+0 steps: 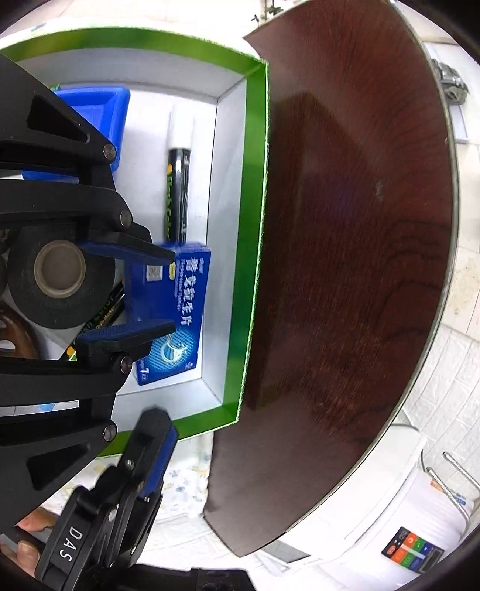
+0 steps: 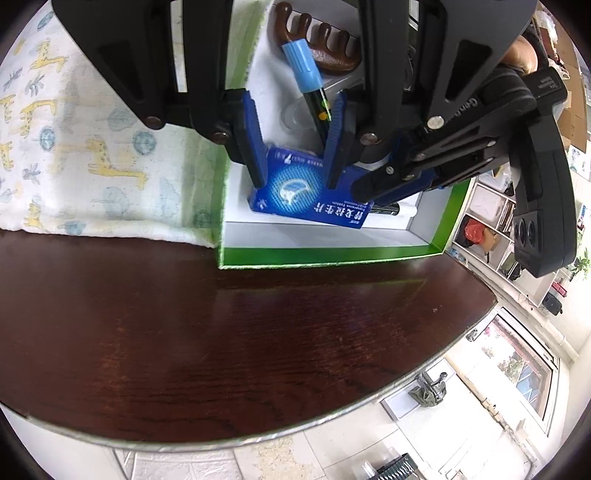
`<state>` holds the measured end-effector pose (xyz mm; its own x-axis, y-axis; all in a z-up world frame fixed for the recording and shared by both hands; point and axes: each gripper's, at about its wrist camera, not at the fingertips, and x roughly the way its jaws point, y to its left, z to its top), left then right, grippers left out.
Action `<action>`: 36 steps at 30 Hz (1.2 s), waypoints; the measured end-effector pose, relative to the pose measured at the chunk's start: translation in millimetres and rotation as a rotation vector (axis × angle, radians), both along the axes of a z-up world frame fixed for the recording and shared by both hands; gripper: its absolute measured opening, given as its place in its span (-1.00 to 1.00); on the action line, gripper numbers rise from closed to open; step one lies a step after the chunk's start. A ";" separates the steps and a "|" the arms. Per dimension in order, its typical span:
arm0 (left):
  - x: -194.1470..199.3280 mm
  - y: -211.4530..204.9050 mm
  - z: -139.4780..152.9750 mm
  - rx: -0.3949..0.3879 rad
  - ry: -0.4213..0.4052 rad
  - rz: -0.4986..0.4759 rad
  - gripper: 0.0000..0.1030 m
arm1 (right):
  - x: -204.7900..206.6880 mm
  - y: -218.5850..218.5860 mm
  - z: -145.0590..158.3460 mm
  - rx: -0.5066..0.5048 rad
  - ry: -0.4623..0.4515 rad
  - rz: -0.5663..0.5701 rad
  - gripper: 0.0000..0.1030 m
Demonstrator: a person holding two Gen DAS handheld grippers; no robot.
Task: Organize rigid objects
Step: 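Carry the medicine box into the white box and lower it, then open the right gripper and withdraw it from the box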
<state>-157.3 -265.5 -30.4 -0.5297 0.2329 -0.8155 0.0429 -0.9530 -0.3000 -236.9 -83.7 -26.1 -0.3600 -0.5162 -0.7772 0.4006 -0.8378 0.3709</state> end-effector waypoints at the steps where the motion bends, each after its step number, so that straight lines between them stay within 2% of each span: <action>1: 0.5 -1.1 0.3 -0.002 -0.004 0.008 -0.44 | 0.6 2.5 1.5 0.008 0.010 -0.006 -0.38; 5: 4.3 2.5 4.8 -0.035 -0.011 0.021 -0.43 | 5.8 10.7 5.1 -0.005 0.010 0.003 -0.38; 11: 21.0 20.9 24.4 -0.098 0.021 0.028 -0.43 | 28.0 17.3 19.7 0.009 0.070 0.035 -0.38; 13: 26.1 22.7 34.4 -0.112 0.040 0.028 -0.43 | 35.9 22.6 24.9 0.004 0.085 0.034 -0.27; 15: 34.1 28.0 44.3 -0.130 0.061 0.034 -0.36 | 43.5 29.8 31.7 -0.005 0.099 0.029 -0.17; 19: 54.1 40.4 67.2 -0.174 0.125 0.047 -0.03 | 56.7 41.6 44.0 -0.022 0.122 0.020 -0.10; 20: 57.7 44.1 72.7 -0.184 0.139 0.049 0.12 | 61.4 44.6 47.3 -0.026 0.126 0.018 -0.05; 22: 66.6 50.1 81.5 -0.207 0.167 0.061 0.29 | 70.2 49.9 53.3 -0.038 0.128 0.016 0.16; 23: 74.1 51.7 86.1 -0.219 0.180 0.067 0.34 | 76.1 53.5 57.0 -0.050 0.134 0.016 0.18; 26: 94.9 57.8 94.9 -0.250 0.206 0.081 0.37 | 92.4 59.9 65.1 -0.053 0.161 0.013 0.19; 28: 110.5 60.1 101.2 -0.256 0.217 0.086 0.38 | 104.8 63.6 69.2 -0.046 0.180 0.012 0.34; 31: 133.6 63.9 106.7 -0.271 0.234 0.095 0.39 | 124.0 64.3 73.5 -0.038 0.209 0.022 0.42; 33: 145.2 66.2 107.4 -0.299 0.236 0.101 0.47 | 137.3 65.6 74.8 -0.021 0.229 0.039 0.44; 34: 151.9 66.8 107.9 -0.318 0.241 0.110 0.56 | 144.9 66.8 75.8 -0.007 0.242 0.043 0.49; 36: 167.2 68.1 109.0 -0.345 0.263 0.131 0.60 | 157.1 70.0 77.5 0.010 0.268 0.036 0.61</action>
